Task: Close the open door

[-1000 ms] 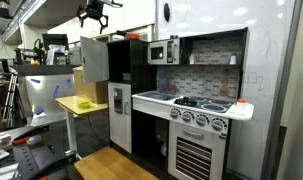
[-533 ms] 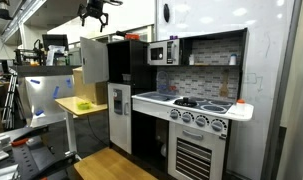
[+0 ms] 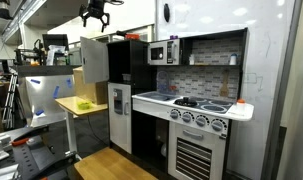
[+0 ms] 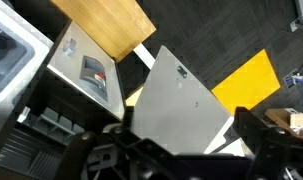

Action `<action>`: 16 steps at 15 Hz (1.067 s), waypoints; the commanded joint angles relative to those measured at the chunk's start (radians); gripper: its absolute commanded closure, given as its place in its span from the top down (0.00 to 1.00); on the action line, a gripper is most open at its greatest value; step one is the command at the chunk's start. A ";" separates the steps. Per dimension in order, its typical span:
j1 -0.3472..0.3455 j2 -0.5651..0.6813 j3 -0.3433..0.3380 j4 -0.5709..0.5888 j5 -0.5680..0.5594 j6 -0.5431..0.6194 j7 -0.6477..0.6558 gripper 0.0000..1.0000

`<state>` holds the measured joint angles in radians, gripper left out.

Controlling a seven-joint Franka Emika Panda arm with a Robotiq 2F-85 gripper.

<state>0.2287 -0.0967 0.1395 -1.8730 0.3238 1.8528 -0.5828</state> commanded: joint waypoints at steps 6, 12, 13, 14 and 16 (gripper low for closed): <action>-0.019 -0.003 0.007 -0.014 -0.038 0.024 0.205 1.00; 0.011 0.033 0.043 0.030 0.005 0.014 0.205 1.00; 0.016 0.042 0.054 0.039 0.002 0.021 0.215 1.00; 0.021 0.052 0.062 0.050 0.001 0.023 0.221 1.00; 0.027 0.080 0.078 0.078 -0.007 0.030 0.238 1.00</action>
<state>0.2538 -0.0682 0.2033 -1.8543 0.3182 1.8832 -0.3678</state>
